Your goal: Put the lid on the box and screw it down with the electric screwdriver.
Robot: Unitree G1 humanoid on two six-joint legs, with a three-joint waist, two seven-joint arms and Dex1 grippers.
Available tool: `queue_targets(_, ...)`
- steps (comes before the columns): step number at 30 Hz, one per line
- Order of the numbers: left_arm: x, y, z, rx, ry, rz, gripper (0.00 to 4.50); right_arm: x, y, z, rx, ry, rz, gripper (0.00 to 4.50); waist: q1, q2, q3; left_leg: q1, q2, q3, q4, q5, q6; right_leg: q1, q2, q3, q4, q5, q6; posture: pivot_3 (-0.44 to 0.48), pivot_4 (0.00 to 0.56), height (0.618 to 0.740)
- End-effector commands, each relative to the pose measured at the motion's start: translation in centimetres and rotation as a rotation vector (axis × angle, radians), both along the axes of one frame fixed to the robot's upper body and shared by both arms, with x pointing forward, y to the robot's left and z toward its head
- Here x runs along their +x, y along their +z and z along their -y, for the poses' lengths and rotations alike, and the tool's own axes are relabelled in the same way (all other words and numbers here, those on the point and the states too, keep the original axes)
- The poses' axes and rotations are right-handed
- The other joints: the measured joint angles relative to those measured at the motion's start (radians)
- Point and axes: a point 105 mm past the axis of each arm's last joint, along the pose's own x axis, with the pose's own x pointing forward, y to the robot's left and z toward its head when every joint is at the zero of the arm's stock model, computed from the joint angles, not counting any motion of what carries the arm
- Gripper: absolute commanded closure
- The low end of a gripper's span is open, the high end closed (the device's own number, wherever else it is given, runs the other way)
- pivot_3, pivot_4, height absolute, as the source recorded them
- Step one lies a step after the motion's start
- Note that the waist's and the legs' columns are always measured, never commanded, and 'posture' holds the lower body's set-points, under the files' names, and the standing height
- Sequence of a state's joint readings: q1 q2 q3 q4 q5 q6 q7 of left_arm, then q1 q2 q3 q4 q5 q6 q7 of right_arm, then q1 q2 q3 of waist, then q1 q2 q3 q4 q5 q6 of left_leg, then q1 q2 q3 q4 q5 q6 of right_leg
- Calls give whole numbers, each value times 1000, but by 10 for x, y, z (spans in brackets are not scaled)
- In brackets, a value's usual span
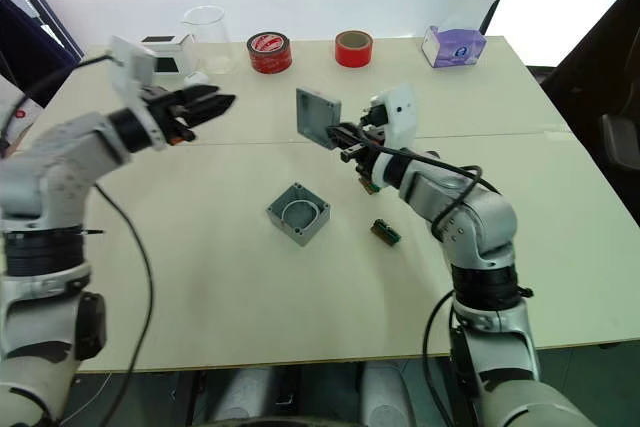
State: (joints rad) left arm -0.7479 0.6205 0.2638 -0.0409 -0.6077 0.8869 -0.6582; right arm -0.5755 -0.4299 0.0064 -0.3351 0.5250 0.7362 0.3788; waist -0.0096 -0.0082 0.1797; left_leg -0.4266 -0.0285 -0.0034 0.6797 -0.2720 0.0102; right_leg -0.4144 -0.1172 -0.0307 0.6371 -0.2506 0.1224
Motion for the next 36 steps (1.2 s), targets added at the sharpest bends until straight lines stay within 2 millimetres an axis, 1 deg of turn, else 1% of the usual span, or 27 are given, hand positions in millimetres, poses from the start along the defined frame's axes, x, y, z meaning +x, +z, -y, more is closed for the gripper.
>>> queue_targets(1,-8,5,5,-10,-52,16,3638,-25,15,-11,-187,55,262,4370,1,0,0,0,0,0,0,0,0,1,0,0,-1,0,0,0,150,740)
queue_targets(2,-9,2,8,6,-65,12,4085,-29,11,-10,-255,43,318,4370,0,0,0,0,0,0,0,0,0,1,0,0,-1,0,0,0,150,740)
queue_targets(3,-10,0,10,17,-73,9,4390,-30,8,-10,-297,38,355,4370,-1,0,0,0,0,0,0,0,0,1,0,0,-2,0,0,0,150,740)
queue_targets(4,-11,-5,16,27,-96,-1,4465,-33,2,-8,-396,6,447,4370,-2,0,0,0,-1,0,0,0,0,1,0,0,-2,0,0,0,150,740)
queue_targets(5,-12,-13,25,57,-123,-13,4465,-37,-8,-7,-545,-18,567,4370,-1,0,0,0,-1,0,0,1,-1,1,0,0,-2,0,0,0,150,740)
queue_targets(6,-13,-18,31,78,-142,-21,4465,-41,-16,-8,-645,-16,652,4370,1,0,0,0,-2,0,0,1,-1,1,0,0,-2,0,0,0,150,740)
queue_targets(7,-14,-27,39,109,-167,-33,4465,-45,-30,-11,-762,3,727,4370,1,0,0,0,-3,0,0,1,-2,1,0,0,-2,0,0,0,150,740)
queue_targets(8,-16,-34,46,139,-194,-39,4465,-47,-42,-12,-862,18,787,4370,-1,0,0,0,-4,0,0,2,-4,1,0,0,-2,0,0,0,150,740)
queue_targets(9,-17,-38,52,157,-219,-44,4465,-48,-53,-14,-929,41,819,4370,-2,-1,0,1,-4,0,0,3,-6,2,0,0,-3,0,0,0,150,740)
queue_targets(10,-19,-41,56,175,-241,-45,4465,-50,-60,-15,-965,57,842,4370,-2,-1,0,1,-4,0,0,4,-6,2,0,0,-3,0,0,0,150,740)
queue_targets(14,-24,-48,65,231,-324,-59,4465,-49,-70,-19,-1017,44,898,4370,-5,-1,0,1,-3,0,0,4,-7,1,0,0,-2,0,0,0,150,740)
queue_targets(19,-21,-50,63,273,-352,-59,4465,-48,-74,-25,-1039,57,944,4370,0,-1,0,1,-2,0,0,4,-7,2,0,0,-3,0,0,0,150,740)
queue_targets(23,-24,-56,64,312,-389,-66,4465,-45,-77,-25,-1061,51,967,4370,1,-1,0,1,-2,-1,0,4,-7,3,0,0,-3,0,0,0,150,740)
queue_targets(28,-16,-63,61,318,-346,-85,4465,-45,-83,-29,-1069,65,974,4370,-2,-1,0,1,-2,-1,0,4,-7,3,0,-1,-3,0,0,0,150,740)
queue_targets(36,-22,-68,64,314,-363,-95,4465,-47,-84,-32,-1074,81,994,4370,-2,-1,0,1,0,-1,0,4,-7,3,0,-1,-3,0,0,0,150,740)
